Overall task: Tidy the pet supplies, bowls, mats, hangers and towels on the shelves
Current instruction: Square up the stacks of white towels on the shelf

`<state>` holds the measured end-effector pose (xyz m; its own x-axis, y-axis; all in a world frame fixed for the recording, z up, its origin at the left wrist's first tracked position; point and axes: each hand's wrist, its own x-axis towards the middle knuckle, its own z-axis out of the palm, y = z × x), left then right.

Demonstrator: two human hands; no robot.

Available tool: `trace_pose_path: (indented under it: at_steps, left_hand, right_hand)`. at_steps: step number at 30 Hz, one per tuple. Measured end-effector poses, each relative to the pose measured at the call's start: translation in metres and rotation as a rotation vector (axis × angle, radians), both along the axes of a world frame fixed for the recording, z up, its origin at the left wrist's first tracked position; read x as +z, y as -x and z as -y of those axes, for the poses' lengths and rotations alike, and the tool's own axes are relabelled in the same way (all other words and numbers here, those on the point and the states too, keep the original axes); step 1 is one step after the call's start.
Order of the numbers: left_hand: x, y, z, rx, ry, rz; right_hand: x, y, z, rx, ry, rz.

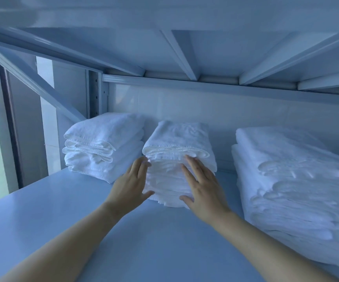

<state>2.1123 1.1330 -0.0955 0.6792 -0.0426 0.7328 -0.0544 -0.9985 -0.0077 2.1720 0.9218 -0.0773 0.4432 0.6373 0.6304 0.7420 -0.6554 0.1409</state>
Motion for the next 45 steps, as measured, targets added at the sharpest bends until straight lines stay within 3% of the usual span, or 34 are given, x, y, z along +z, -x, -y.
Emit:
trace_pose_path:
  at_steps: [4, 8, 16, 34, 45]
  left_hand:
    - [0.004, -0.001, 0.007, -0.064, -0.366, 0.090]
    - [0.007, -0.010, 0.015, -0.113, -0.452, 0.054]
    - [-0.001, -0.017, 0.018, -0.073, -0.442, 0.046]
    - [0.005, -0.024, -0.015, -0.121, -0.493, 0.245]
    - [0.009, -0.001, -0.064, 0.105, -0.212, -0.006]
  right_hand:
    - [-0.005, -0.007, 0.001, 0.003, 0.066, -0.003]
    - [-0.009, -0.009, 0.003, -0.026, 0.064, 0.014]
    - [-0.016, -0.019, 0.010, -0.106, 0.181, -0.042]
    - [-0.021, -0.023, -0.021, 0.079, 0.053, -0.100]
    - [-0.008, -0.048, -0.090, 0.065, 0.184, -0.171]
